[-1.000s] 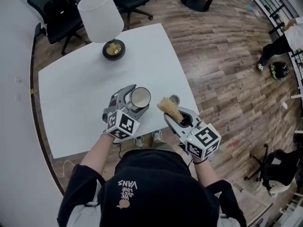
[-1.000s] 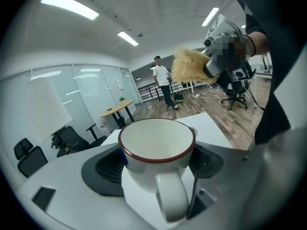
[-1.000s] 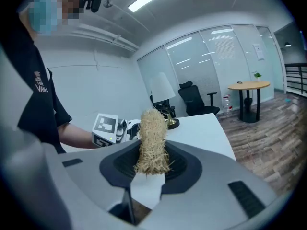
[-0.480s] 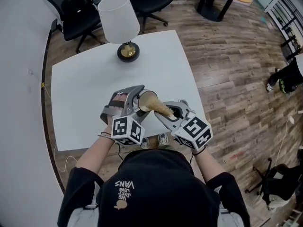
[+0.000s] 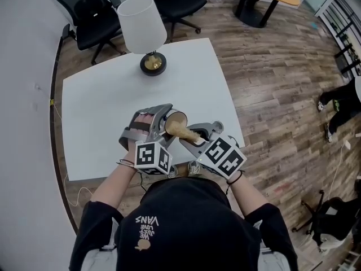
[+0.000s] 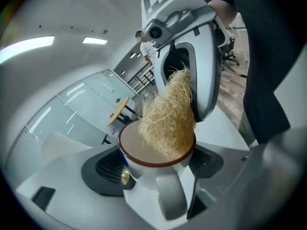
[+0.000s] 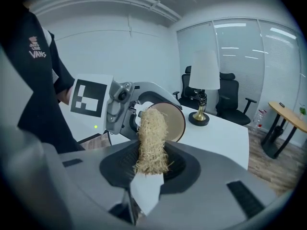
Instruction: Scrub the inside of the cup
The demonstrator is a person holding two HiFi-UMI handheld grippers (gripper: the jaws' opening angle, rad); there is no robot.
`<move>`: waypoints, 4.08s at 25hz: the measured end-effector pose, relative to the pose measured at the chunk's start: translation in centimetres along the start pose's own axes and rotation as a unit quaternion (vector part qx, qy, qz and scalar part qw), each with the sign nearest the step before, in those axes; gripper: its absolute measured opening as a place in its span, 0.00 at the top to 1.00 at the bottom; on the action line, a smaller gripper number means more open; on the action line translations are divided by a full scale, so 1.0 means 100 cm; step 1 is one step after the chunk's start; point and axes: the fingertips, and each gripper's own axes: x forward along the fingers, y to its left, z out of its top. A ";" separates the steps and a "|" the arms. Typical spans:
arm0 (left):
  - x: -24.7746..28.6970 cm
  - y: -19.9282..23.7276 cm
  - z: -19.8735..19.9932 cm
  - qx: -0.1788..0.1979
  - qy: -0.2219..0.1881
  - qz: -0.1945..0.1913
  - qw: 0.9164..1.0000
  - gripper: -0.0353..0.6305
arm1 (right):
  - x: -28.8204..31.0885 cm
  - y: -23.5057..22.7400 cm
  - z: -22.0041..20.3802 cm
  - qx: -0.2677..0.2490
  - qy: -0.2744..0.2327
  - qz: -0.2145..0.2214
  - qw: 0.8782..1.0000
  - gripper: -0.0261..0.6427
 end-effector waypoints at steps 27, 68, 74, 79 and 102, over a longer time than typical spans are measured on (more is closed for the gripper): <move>0.005 -0.011 0.015 0.016 -0.026 0.003 1.000 0.35 | -0.016 -0.033 0.005 -0.050 0.107 -0.048 0.992 0.81; 0.043 0.031 -0.013 -0.380 -0.157 -0.002 0.912 0.35 | -0.064 -0.066 -0.006 0.237 -0.249 -0.076 0.936 0.81; 0.073 0.013 -0.031 -0.412 -0.140 -0.012 0.900 0.35 | -0.070 -0.075 -0.020 0.252 -0.245 -0.092 0.932 0.81; 0.092 -0.002 -0.041 -0.432 -0.128 -0.016 0.893 0.35 | -0.073 -0.081 -0.029 0.257 -0.239 -0.100 0.931 0.81; 0.117 -0.028 -0.054 -0.423 -0.107 -0.015 0.900 0.35 | -0.066 -0.079 -0.041 0.265 -0.221 -0.095 0.934 0.81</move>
